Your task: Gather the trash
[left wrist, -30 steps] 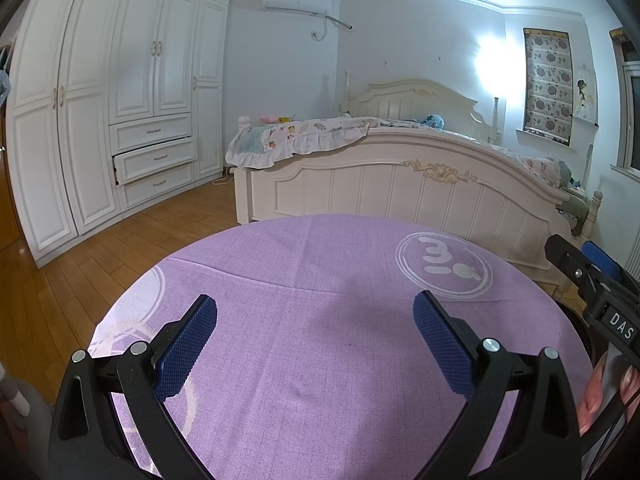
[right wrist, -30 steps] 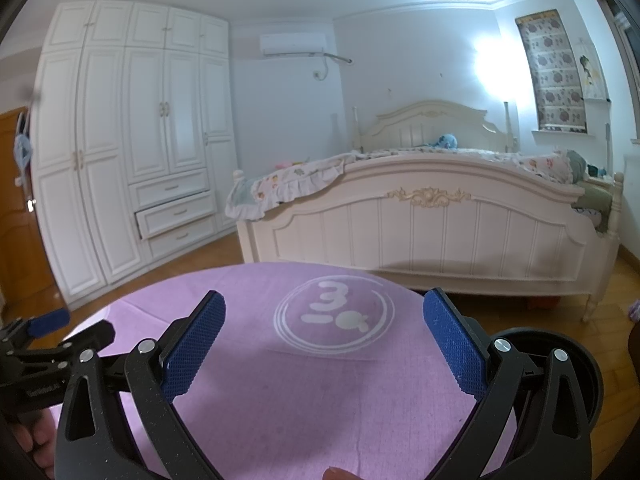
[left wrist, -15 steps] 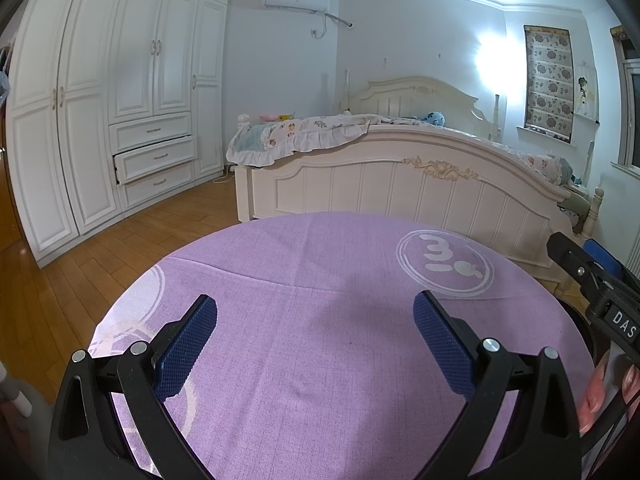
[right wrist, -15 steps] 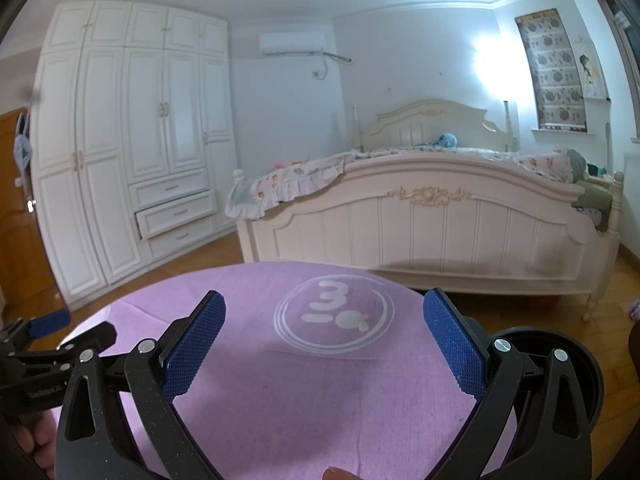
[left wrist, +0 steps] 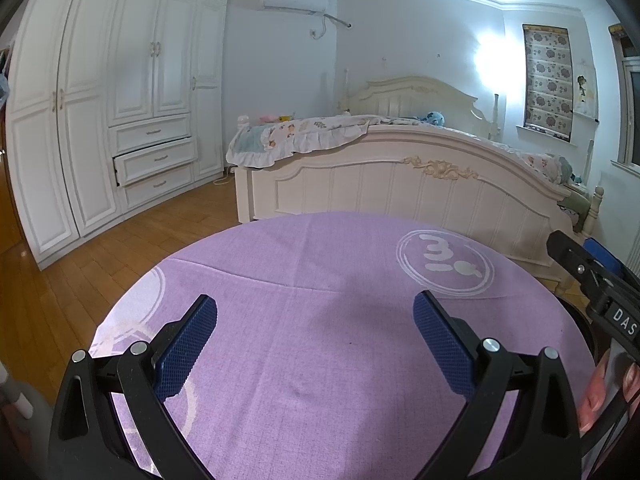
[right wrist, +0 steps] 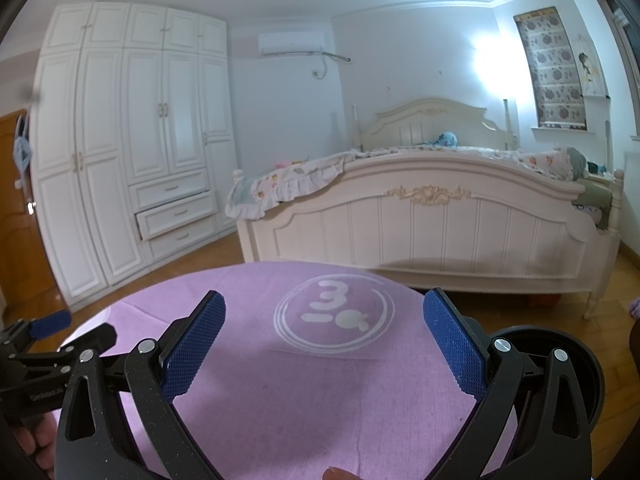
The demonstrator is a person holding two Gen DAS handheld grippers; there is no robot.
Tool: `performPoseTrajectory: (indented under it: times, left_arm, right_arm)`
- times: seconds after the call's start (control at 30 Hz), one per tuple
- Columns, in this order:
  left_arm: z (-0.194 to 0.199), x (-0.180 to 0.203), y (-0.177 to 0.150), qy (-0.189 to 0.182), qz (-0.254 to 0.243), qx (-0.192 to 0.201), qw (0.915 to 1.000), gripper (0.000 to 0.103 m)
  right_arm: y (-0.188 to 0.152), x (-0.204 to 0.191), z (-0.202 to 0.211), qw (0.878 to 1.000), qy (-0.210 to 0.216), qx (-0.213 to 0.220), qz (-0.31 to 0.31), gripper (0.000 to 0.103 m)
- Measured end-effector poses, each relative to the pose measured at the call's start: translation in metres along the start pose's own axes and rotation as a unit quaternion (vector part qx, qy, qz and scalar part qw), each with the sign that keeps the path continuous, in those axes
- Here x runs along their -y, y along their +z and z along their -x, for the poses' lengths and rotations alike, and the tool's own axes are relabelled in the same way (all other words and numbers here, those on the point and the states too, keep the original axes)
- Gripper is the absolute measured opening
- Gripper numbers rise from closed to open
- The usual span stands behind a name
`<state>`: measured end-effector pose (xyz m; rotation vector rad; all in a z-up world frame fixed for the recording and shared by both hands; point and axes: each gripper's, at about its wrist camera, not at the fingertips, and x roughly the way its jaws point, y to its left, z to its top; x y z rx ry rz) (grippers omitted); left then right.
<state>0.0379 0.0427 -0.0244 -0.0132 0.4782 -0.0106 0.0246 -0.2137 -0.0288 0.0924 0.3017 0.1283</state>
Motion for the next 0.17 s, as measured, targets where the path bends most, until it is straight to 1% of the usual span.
performPoseTrajectory:
  times: [0.17]
  left_arm:
    - [0.0008,-0.0005,0.0002,0.000,0.000,0.000,1.0000,0.098]
  right_arm:
    - [-0.0001,-0.0002,0.0001,1.000,0.000,0.000,0.000,0.098]
